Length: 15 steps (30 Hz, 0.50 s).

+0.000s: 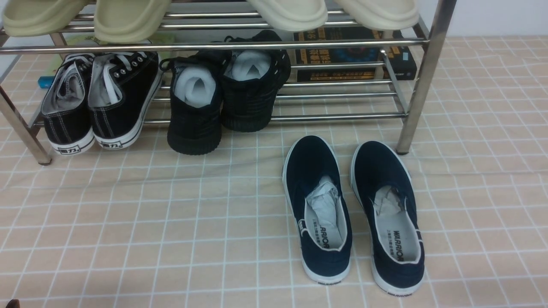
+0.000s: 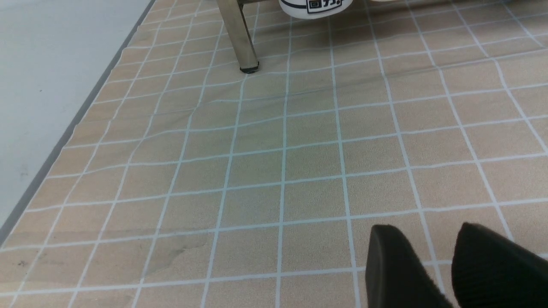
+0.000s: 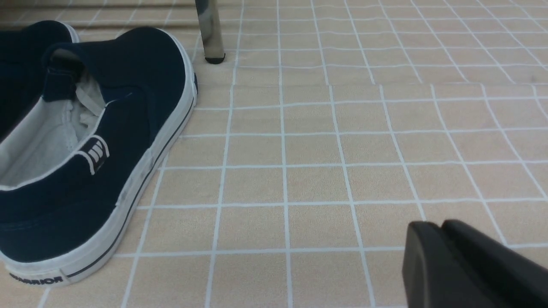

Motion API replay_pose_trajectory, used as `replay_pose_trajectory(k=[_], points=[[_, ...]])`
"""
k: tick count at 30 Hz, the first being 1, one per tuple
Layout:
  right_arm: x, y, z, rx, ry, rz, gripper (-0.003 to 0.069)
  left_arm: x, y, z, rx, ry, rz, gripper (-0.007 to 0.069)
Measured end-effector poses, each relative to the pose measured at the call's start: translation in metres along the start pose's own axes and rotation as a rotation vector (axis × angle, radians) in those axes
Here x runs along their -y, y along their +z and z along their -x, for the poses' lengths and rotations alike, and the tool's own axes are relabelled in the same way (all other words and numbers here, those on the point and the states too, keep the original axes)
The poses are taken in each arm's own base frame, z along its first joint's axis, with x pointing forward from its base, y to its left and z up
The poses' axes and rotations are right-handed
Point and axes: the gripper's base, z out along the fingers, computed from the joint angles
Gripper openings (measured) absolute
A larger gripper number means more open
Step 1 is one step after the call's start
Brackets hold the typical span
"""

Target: Take the shoes off the shelf from the light coffee tablecloth by hand.

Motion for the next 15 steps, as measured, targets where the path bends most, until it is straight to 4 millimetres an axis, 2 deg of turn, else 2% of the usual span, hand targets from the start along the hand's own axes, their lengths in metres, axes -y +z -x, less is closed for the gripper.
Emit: replay_pose_trajectory(k=[15], points=[[0.0000, 0.0000, -0.0001, -0.001, 0.000, 0.000, 0.0066, 0.0000, 0.0000, 0.0000, 0.000, 0.000, 0.000, 0.0239]])
